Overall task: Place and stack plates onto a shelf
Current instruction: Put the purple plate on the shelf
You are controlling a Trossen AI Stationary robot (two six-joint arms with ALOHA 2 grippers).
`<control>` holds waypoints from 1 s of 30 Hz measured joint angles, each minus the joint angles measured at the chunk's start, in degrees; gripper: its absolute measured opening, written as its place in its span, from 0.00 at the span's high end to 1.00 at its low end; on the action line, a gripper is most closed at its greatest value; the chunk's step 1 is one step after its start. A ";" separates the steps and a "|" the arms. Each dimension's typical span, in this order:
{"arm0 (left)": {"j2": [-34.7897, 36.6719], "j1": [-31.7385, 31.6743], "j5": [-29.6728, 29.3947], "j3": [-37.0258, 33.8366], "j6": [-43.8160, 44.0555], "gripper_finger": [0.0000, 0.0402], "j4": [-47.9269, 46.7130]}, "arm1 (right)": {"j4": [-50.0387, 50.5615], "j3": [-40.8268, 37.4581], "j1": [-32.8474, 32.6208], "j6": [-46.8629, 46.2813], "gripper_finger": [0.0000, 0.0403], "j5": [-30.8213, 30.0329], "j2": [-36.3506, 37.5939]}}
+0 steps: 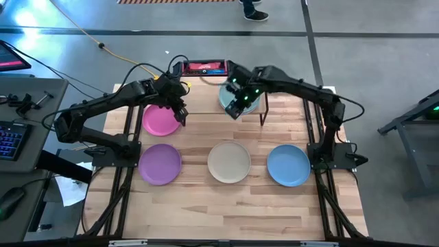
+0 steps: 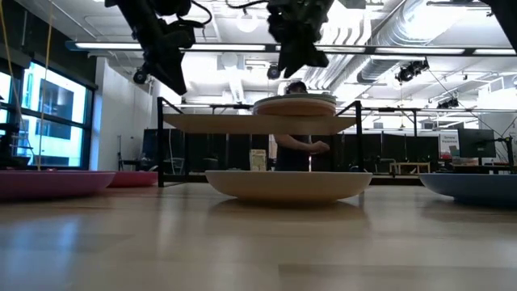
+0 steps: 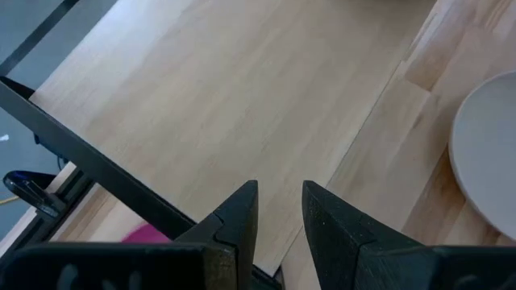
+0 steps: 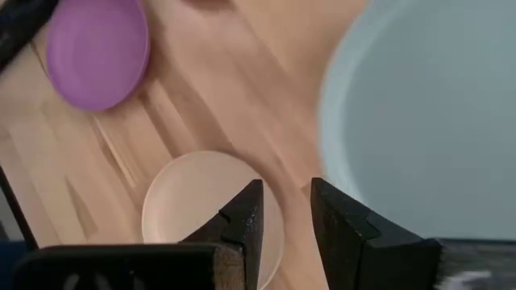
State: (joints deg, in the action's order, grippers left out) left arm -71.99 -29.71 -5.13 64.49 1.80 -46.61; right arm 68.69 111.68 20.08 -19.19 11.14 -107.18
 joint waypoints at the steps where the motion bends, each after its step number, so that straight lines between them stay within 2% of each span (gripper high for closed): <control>1: 0.00 0.00 0.00 0.00 0.00 0.78 -0.32 | 0.02 0.00 -0.64 -0.03 0.79 0.00 -0.74; 8: 0.00 0.00 -0.03 0.00 -0.88 0.78 -2.59 | -1.69 -0.09 -3.86 -0.32 0.79 -1.16 -4.45; 11: 0.02 0.00 -0.02 0.00 -0.96 0.78 -3.05 | -1.62 -0.09 -4.48 -0.34 0.79 -4.89 -5.53; 20: 0.02 0.00 -0.02 0.00 -0.96 0.78 -3.32 | -1.49 -0.09 -3.77 -0.40 0.79 -9.89 -6.66; 30: 0.02 0.00 -0.02 0.00 -0.98 0.78 -3.32 | 1.52 -0.09 -1.52 -0.80 0.79 -12.40 -6.57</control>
State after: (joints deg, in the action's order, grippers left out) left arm -71.96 -29.71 -5.15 64.49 0.82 -49.93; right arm 70.21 111.59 18.56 -19.99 -1.26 -113.76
